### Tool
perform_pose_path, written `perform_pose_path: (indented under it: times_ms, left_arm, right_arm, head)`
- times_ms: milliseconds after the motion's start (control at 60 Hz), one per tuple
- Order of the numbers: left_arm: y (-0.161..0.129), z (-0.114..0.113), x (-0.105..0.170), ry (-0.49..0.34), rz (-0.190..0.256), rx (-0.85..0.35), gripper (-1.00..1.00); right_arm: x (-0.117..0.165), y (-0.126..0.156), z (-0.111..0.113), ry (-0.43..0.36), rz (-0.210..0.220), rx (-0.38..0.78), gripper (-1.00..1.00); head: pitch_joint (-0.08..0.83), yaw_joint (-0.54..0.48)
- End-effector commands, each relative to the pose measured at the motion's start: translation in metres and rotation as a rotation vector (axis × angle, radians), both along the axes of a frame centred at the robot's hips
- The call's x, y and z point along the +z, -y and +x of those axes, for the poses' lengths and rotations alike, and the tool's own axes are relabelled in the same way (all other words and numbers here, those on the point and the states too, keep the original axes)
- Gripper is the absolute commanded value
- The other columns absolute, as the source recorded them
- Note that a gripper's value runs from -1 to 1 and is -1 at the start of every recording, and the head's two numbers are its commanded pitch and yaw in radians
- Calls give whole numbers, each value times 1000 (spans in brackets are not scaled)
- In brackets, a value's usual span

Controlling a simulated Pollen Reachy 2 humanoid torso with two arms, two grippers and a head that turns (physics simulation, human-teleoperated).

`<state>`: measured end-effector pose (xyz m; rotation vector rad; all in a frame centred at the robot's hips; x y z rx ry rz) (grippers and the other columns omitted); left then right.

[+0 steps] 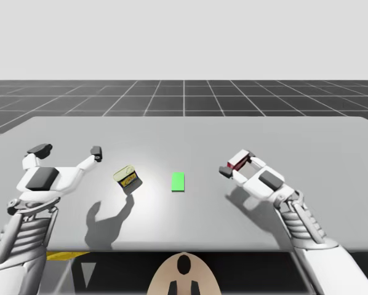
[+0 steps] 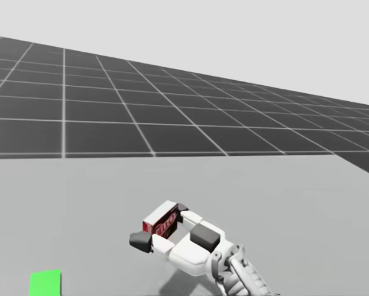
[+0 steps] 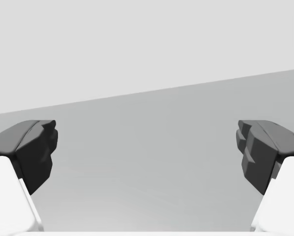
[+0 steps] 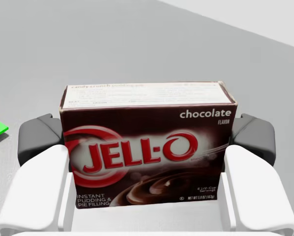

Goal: Look at the card. If it is red, pick the object on the left. If it is green, pick the object on the right.

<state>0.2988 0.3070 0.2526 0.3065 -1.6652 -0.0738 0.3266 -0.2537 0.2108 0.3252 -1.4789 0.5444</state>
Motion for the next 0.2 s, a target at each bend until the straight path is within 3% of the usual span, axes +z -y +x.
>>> perform_pose_path:
  times_ms: [17,200]
  left_arm:
    - [1,1,-1,-2,-1,-1,-1000]
    - [1,2,-1,-4,2,0,-1000]
  right_arm:
    - [54,-3,9,140,6,-8,1000]
    - [122,-11,8,278,8,5,1000]
  head:
    - [268,-402]
    - [271,-403]
